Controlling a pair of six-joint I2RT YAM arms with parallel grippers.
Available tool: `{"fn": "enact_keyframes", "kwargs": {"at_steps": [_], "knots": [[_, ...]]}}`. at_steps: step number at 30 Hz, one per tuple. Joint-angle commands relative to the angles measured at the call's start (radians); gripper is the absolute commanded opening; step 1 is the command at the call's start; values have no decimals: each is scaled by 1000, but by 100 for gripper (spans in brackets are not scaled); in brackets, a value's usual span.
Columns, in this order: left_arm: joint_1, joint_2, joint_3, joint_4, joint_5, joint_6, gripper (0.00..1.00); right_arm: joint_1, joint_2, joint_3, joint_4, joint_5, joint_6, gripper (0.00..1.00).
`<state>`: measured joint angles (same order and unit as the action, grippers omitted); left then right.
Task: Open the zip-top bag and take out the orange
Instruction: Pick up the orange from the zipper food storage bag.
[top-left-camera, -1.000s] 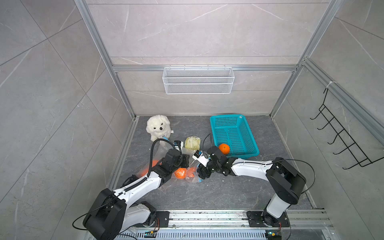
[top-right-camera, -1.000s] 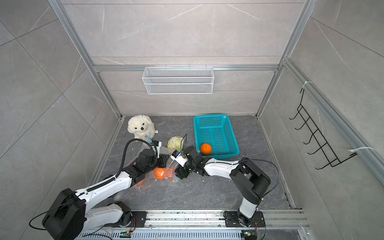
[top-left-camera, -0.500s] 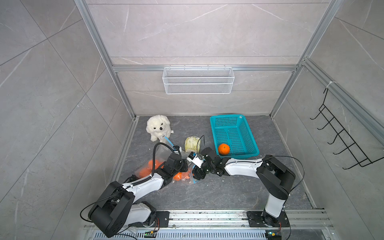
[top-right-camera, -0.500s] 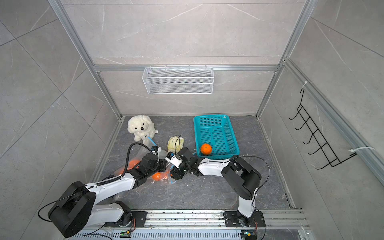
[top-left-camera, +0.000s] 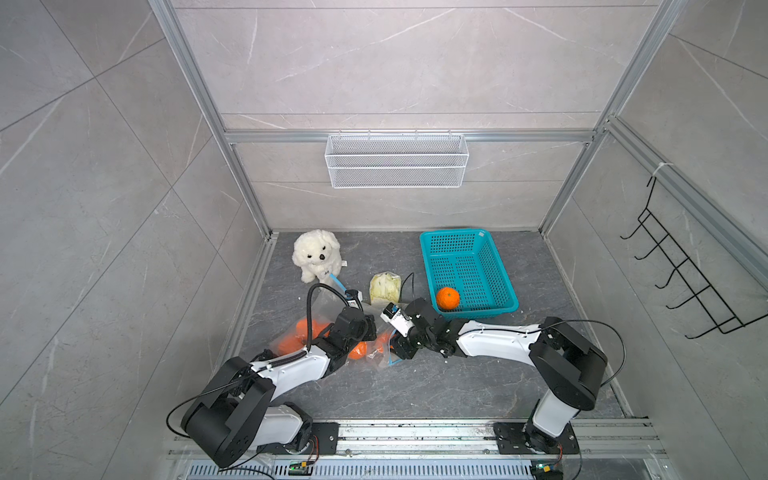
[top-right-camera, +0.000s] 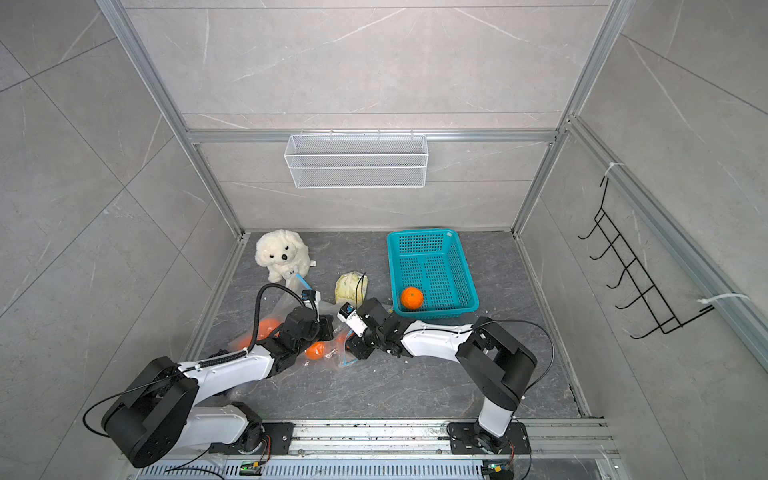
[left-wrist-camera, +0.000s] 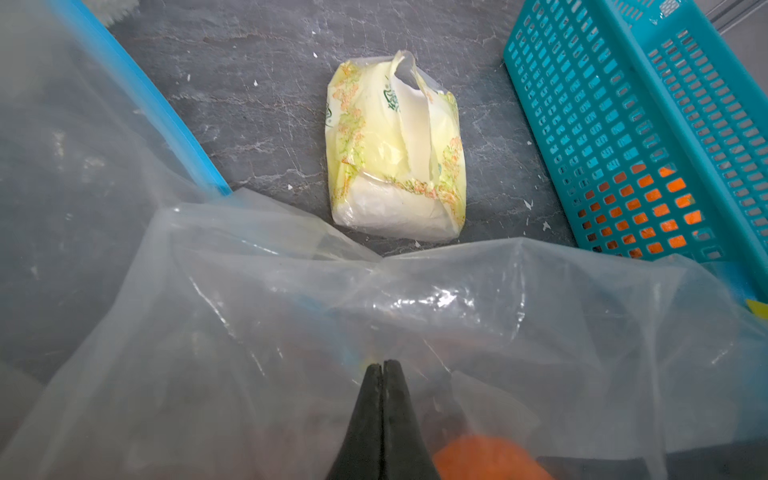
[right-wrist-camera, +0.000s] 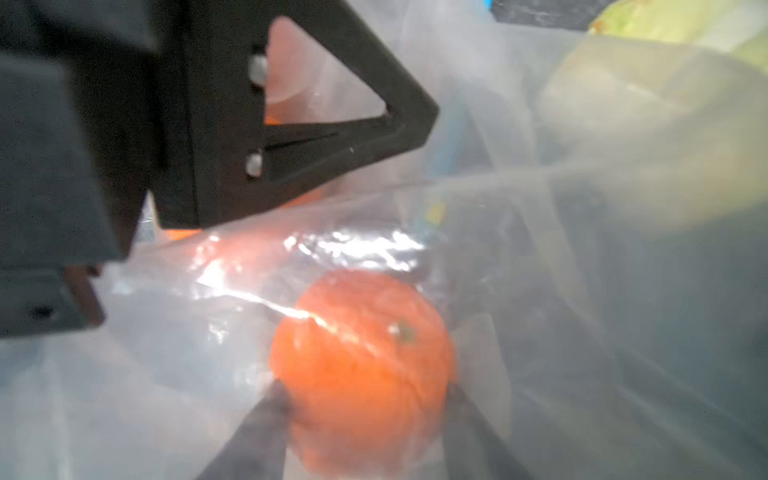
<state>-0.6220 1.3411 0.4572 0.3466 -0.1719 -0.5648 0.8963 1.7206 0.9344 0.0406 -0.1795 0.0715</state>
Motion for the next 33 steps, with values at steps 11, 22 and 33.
{"fn": "enact_keyframes", "kwargs": {"at_steps": [11,22,33], "knots": [[-8,134,-5,-13,45,-37,0,14,41,37,-33,91,53,66],[-8,145,-8,4,77,-44,0,13,124,118,-52,74,22,65],[0,180,33,-52,7,-44,0,14,-79,50,-153,118,63,37]]}}
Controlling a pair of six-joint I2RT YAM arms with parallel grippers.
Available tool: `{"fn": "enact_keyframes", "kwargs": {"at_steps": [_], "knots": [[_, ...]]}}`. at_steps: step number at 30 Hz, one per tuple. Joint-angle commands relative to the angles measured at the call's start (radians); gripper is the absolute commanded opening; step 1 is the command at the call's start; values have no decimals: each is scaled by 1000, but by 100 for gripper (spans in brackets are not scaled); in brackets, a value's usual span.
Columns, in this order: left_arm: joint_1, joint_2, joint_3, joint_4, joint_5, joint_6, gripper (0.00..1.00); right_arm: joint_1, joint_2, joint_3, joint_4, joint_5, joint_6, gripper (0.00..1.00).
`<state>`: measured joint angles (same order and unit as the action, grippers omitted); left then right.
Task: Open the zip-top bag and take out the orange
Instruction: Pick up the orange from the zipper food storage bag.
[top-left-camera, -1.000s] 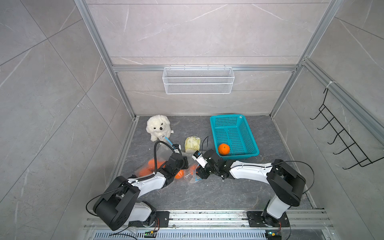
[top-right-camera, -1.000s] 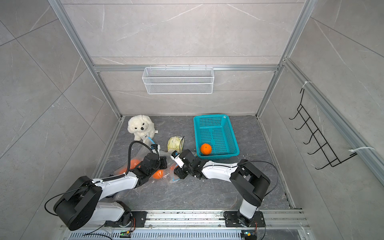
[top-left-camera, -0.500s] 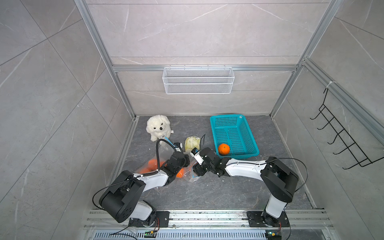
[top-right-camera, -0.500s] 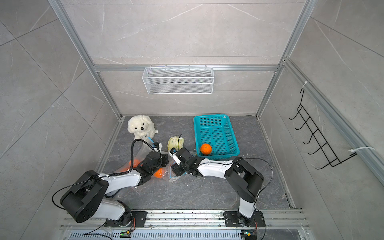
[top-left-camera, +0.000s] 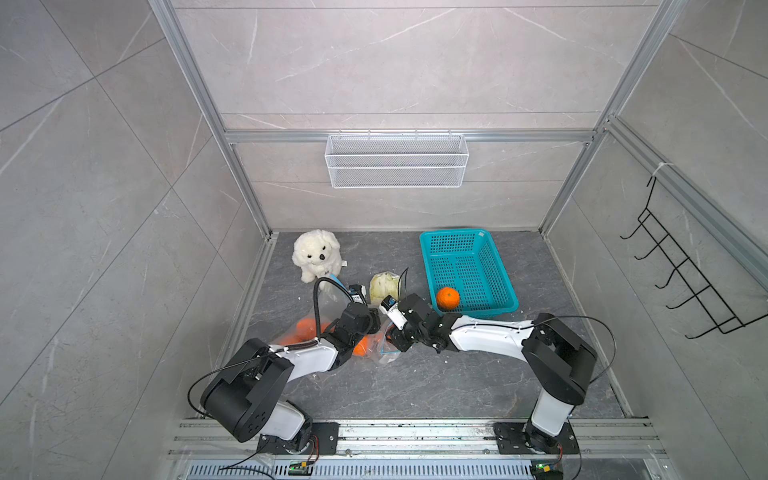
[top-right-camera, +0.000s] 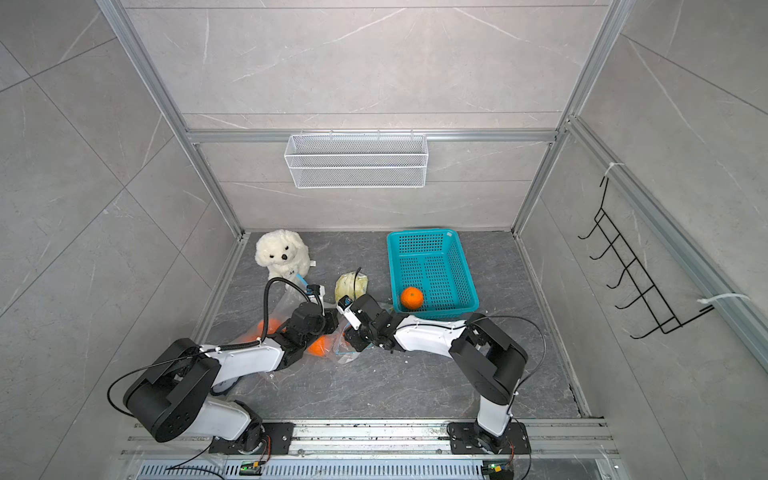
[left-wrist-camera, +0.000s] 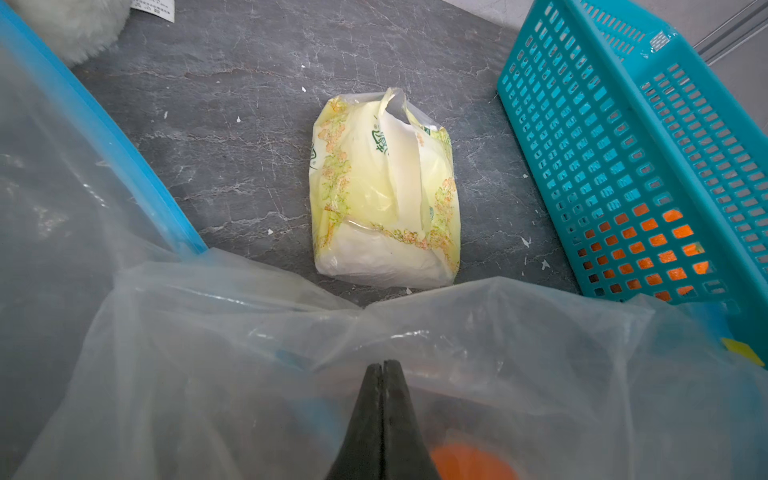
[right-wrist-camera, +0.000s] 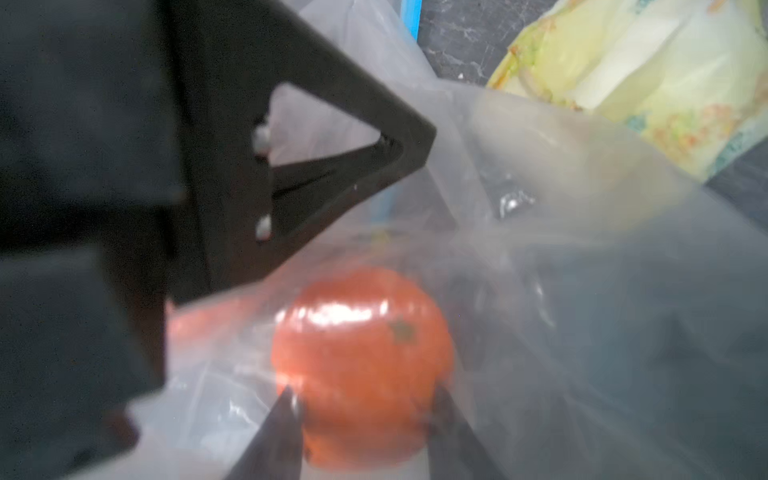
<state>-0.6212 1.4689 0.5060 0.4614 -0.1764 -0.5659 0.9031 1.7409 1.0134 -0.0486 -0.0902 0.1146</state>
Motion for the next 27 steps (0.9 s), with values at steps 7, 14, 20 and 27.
{"fn": "enact_keyframes", "kwargs": {"at_steps": [7,14,20,27], "knots": [[33,98,23,-190,21,-41,0,6,-239,-84,-167,89,36,34],[34,111,29,-174,46,-44,0,-6,-316,-98,-224,200,33,31],[34,116,52,-185,60,-40,0,-32,-468,-116,-273,281,38,31],[34,111,68,-185,80,-36,0,-174,-604,-73,-418,416,73,34]]}}
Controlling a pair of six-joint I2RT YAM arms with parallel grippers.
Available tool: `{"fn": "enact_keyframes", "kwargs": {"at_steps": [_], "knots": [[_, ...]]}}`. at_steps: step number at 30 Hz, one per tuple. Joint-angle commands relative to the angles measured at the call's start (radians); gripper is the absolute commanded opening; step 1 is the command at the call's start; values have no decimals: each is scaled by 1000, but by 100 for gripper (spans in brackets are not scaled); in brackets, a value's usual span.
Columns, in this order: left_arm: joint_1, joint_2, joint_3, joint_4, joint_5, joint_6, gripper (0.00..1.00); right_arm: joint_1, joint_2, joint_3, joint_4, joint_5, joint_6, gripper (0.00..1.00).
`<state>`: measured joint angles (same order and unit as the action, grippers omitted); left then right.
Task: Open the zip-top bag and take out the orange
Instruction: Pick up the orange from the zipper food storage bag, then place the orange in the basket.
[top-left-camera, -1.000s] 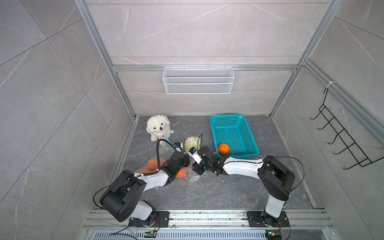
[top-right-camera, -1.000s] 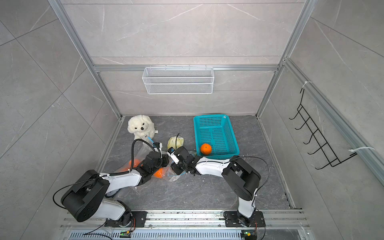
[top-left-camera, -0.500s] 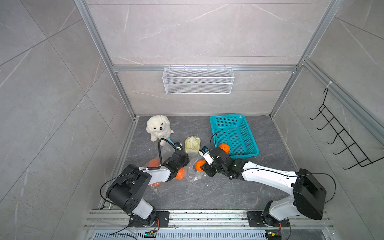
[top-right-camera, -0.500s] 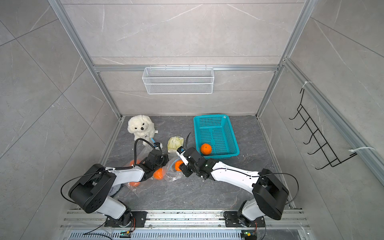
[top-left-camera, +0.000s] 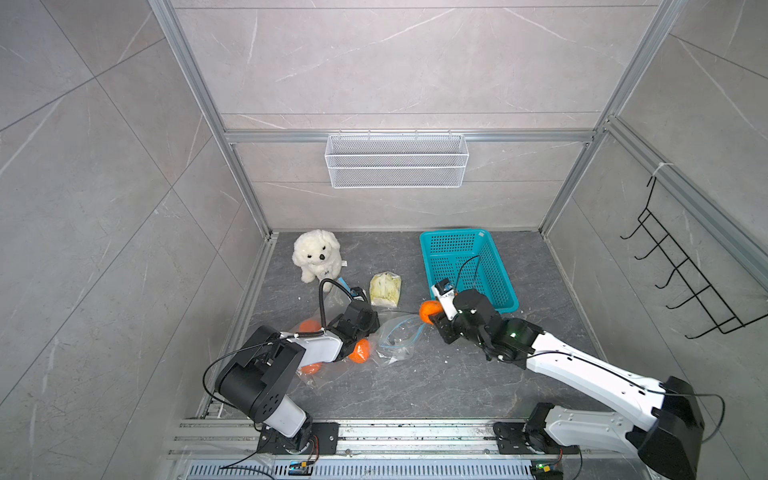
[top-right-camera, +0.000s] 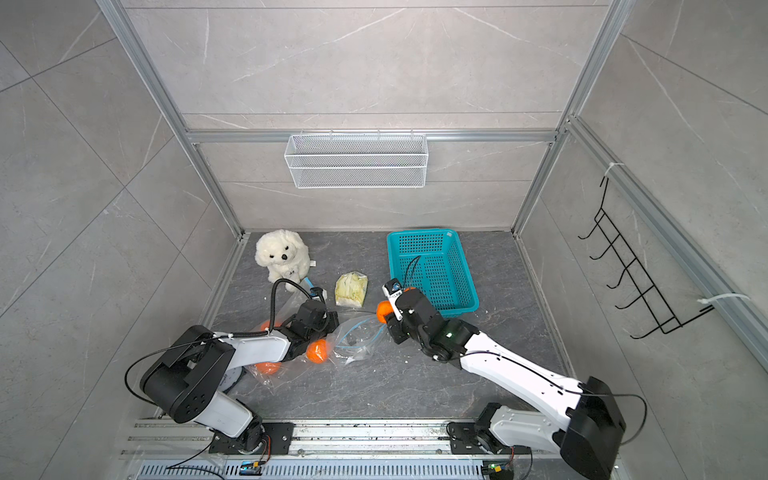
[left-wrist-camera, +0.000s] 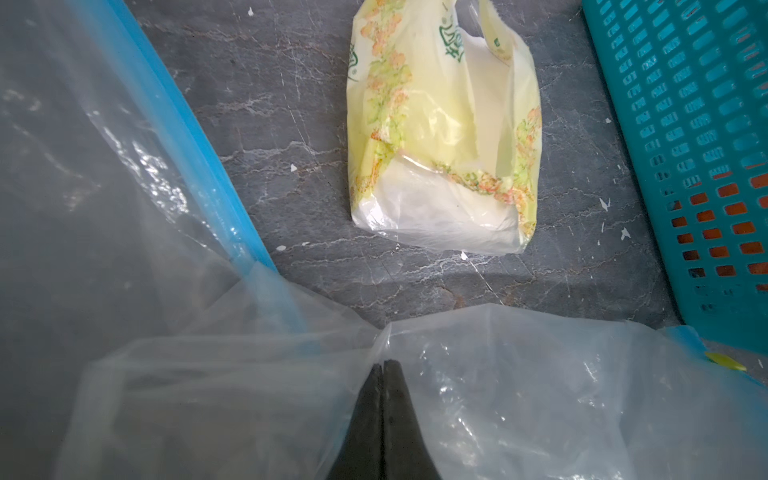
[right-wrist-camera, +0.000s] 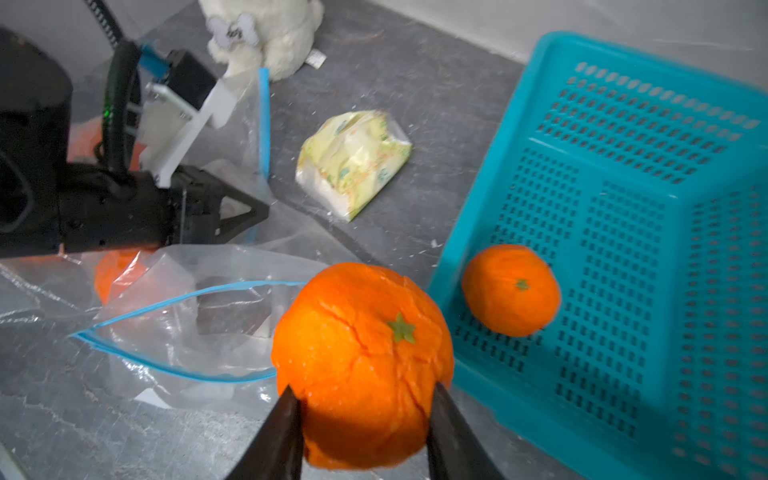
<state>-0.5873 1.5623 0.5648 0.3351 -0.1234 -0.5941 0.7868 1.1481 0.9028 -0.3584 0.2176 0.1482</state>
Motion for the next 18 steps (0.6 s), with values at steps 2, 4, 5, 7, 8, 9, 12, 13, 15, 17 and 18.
{"fn": "enact_keyframes", "kwargs": {"at_steps": [2,4,5,7,8,9,12,13,15,17,18], "knots": [[-1,12,9,-56,34,-9,0,-143,34,68,-160,121,47,35],[0,2,13,-57,40,-7,0,-211,103,99,-175,110,49,35],[0,-6,15,-59,41,-4,0,-234,146,116,-174,108,50,35],[-1,-25,18,-66,42,2,0,-266,213,152,-176,113,54,35],[-1,-36,21,-71,43,2,0,-279,249,176,-190,145,66,35],[-1,-45,23,-76,45,5,0,-289,284,199,-206,174,70,35],[-1,-69,24,-86,48,8,0,-320,386,249,-248,166,79,35],[-1,-74,27,-93,47,9,0,-326,407,252,-243,157,77,35],[-1,-87,30,-100,47,15,3,-336,460,263,-242,143,79,35],[0,-102,34,-106,46,19,5,-349,499,272,-249,122,82,36],[-1,-109,40,-116,49,21,6,-355,513,272,-249,112,87,36]]}}
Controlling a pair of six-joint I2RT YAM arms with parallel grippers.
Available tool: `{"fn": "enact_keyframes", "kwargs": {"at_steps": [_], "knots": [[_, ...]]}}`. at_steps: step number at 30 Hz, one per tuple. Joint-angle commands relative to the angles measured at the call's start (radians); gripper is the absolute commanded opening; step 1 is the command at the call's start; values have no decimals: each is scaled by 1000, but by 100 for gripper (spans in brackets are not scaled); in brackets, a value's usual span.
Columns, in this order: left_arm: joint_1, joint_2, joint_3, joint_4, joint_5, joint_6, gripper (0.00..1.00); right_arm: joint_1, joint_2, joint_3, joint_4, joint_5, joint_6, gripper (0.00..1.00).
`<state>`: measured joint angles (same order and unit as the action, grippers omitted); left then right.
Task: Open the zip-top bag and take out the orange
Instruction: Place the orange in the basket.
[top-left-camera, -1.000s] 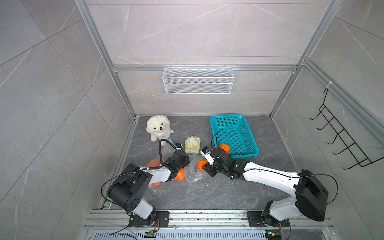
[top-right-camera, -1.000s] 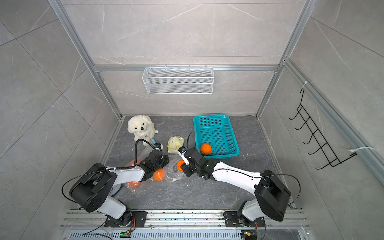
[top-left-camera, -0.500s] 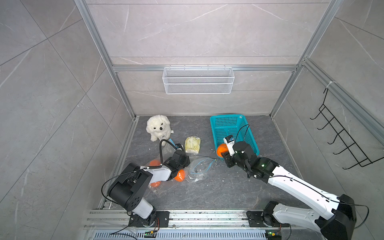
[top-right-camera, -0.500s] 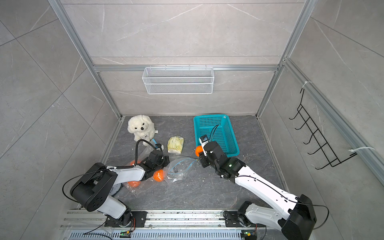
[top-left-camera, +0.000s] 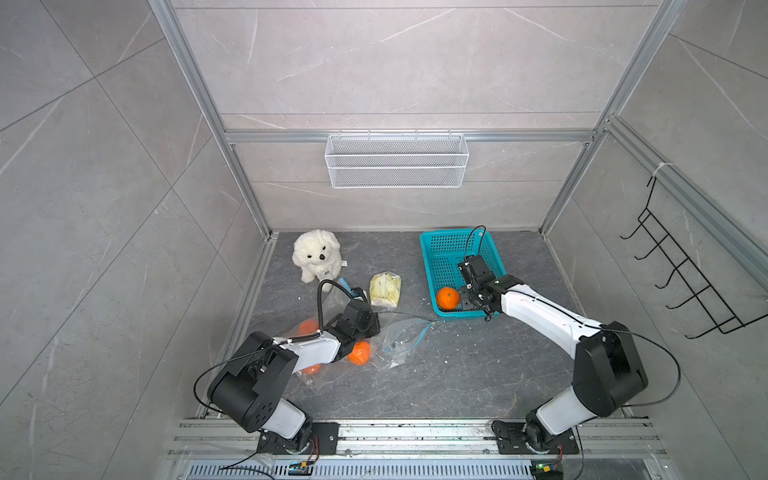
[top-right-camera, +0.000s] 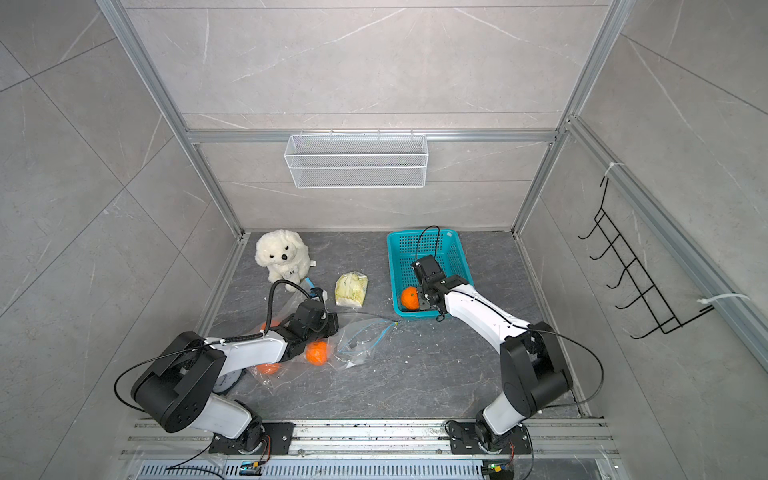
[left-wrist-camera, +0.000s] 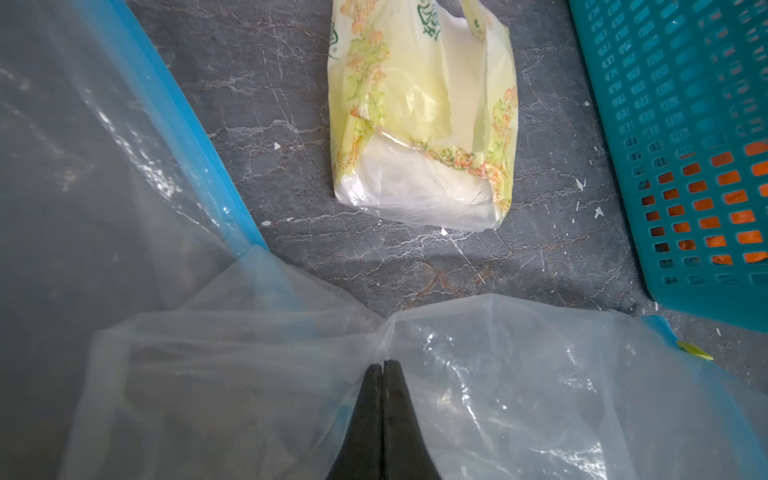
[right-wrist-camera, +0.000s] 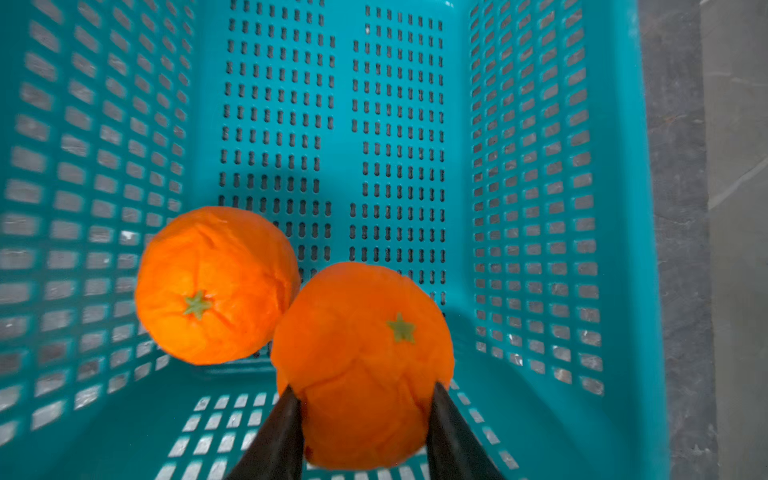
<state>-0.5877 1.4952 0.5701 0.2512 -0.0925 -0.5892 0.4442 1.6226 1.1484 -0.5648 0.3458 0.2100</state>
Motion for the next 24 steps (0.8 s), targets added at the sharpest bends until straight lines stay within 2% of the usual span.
{"fn": "enact_keyframes", "kwargs": {"at_steps": [1,10,14,16,18,20,24], "knots": [[0,-50,41,-42,19,21,7,-16,50,25,-45,-24,31,36],[-1,-126,47,-85,23,32,13,-73,128,30,-36,-83,48,37],[-1,-146,50,-108,6,37,16,-88,123,26,-23,-84,60,41],[0,-154,48,-112,5,36,19,-94,133,32,-31,-86,60,48],[0,-165,44,-117,4,35,23,-96,133,32,-34,-90,62,68],[-1,-177,43,-125,0,36,29,-97,116,22,-14,-118,59,78],[-1,-215,42,-156,-18,43,31,-94,2,-26,58,-125,53,80]]}}
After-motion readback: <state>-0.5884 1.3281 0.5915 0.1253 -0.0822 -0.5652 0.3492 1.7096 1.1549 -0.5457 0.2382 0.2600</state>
